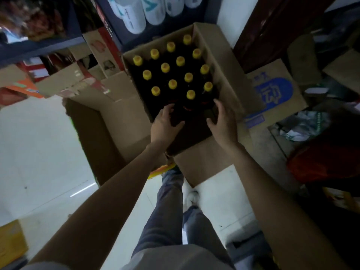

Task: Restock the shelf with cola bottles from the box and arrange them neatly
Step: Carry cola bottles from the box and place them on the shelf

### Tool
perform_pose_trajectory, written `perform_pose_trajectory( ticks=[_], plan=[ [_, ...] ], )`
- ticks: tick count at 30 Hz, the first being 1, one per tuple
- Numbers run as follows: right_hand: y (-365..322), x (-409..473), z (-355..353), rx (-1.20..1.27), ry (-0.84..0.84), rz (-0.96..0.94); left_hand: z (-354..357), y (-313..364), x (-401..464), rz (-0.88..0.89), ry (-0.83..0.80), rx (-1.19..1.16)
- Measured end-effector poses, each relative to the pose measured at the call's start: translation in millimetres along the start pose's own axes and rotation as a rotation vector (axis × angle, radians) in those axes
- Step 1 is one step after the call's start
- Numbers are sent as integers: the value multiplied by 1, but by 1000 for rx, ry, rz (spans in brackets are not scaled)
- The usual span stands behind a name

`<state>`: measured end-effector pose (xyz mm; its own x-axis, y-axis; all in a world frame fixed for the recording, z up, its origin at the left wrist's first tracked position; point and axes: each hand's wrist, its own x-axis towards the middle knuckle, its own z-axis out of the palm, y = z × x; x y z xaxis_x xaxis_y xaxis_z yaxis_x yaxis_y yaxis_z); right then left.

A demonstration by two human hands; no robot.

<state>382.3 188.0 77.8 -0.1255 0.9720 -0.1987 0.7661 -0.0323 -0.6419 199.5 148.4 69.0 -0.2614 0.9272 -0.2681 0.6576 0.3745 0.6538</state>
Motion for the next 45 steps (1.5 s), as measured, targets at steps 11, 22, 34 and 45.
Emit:
perform_pose_trajectory(
  ticks=[11,22,34,45],
  plan=[
    [48,123,74,19,-15,152,80,-11,98,-19,-67,185],
    [34,102,63,175,152,130,84,-3,99,-45,6,-17],
    [-50,-47,-62,568,565,199,-51,88,37,617,-52,-363],
    [-38,-277,-72,653,978,410,-29,157,-112,814,-634,-315]
  ],
)
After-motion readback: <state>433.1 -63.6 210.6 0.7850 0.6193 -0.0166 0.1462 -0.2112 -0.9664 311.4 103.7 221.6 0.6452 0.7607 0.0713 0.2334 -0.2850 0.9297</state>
